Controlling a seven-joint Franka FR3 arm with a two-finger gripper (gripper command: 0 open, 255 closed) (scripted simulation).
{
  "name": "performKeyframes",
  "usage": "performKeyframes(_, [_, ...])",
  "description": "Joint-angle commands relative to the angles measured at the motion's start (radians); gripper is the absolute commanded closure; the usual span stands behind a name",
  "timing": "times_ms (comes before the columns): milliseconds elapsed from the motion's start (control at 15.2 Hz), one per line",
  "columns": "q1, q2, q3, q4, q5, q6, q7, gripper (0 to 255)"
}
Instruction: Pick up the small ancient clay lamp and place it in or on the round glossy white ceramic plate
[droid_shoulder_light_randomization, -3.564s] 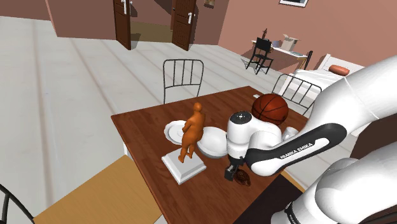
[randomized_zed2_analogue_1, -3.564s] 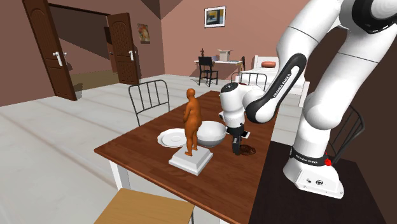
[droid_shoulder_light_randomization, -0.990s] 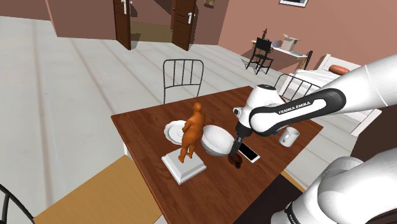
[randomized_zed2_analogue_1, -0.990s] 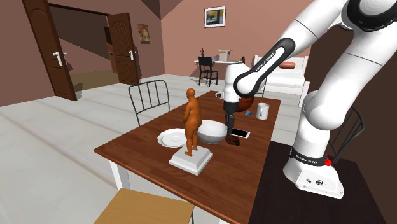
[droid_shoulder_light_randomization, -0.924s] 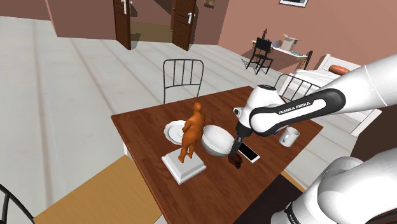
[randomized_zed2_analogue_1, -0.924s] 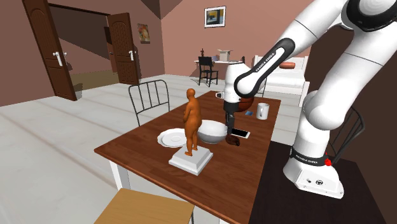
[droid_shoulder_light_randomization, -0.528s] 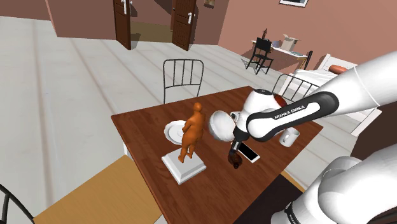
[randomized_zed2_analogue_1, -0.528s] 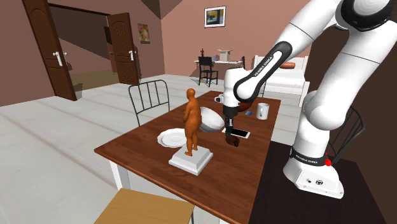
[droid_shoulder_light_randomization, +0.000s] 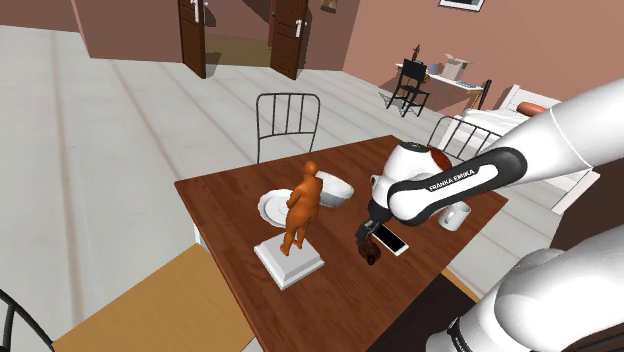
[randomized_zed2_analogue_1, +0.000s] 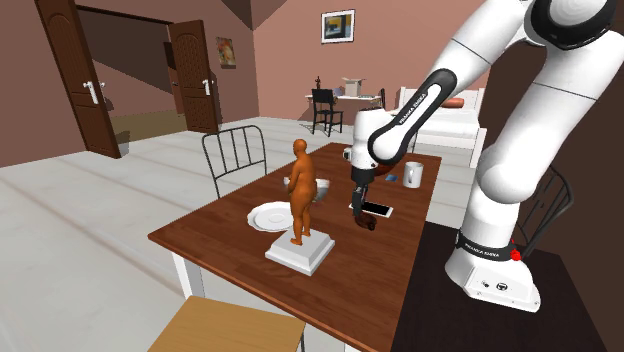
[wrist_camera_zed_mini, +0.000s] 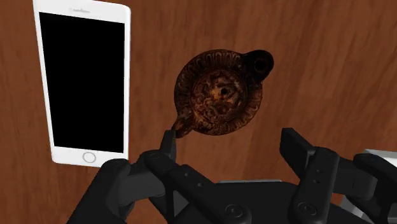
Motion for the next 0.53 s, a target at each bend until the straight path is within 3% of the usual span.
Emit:
performKeyframes(0, [-0.065, 0.028, 0.046, -0.013, -0.018, 0.053, 0.237, 0])
performKeyframes(462, [-0.085, 0.179, 0.055, -0.014, -0.056, 0.204, 0.264, 0])
